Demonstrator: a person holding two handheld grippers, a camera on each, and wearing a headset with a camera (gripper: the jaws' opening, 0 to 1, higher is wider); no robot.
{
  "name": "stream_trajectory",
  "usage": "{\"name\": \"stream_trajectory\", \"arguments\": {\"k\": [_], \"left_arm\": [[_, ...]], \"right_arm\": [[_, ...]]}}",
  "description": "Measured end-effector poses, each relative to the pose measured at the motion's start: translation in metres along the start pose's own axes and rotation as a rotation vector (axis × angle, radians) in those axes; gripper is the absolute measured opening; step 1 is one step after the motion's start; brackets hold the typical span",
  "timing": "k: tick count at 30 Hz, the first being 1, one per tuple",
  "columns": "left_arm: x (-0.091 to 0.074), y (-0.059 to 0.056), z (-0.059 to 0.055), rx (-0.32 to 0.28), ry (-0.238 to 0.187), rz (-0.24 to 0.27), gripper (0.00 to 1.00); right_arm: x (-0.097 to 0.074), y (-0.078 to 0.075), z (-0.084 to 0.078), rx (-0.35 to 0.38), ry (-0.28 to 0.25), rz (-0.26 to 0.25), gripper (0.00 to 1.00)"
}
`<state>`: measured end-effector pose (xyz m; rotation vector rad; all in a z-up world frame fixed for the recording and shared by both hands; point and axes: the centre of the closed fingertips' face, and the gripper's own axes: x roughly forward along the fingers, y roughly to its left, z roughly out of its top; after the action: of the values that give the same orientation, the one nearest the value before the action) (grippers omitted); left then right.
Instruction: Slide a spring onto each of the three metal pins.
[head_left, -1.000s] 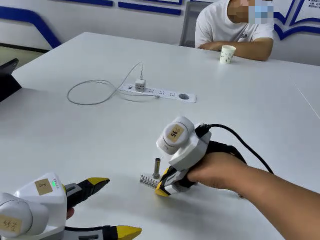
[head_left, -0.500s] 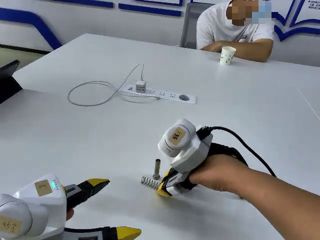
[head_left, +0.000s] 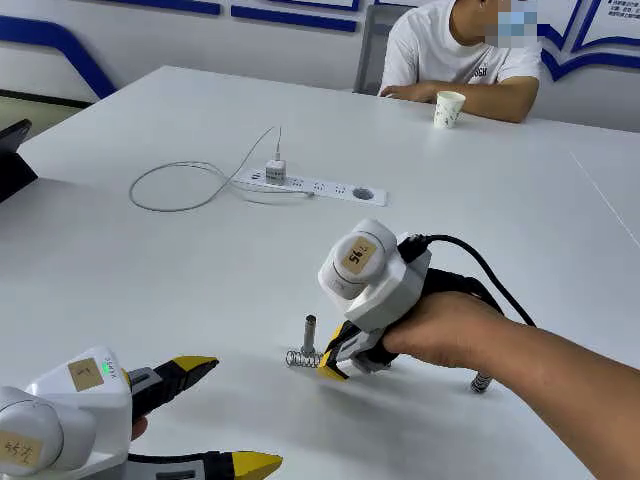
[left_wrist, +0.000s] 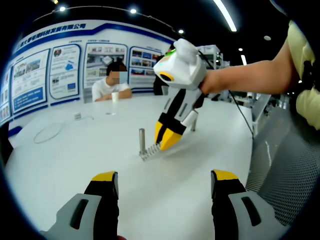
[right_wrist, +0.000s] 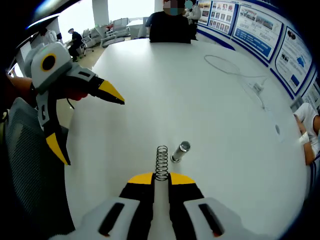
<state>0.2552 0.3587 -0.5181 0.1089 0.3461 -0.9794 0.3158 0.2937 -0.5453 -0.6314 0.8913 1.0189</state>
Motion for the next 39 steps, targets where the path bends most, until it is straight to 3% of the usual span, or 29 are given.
{"name": "stream_trajectory", "arguments": {"k": [39], "left_arm": [[0.003,-0.003,0.002,0.001,-0.009,-0.007,0.77]], "right_arm": [[-0.038,-0.003,0.006,-0.040,0.065,0.015,0.12]]}}
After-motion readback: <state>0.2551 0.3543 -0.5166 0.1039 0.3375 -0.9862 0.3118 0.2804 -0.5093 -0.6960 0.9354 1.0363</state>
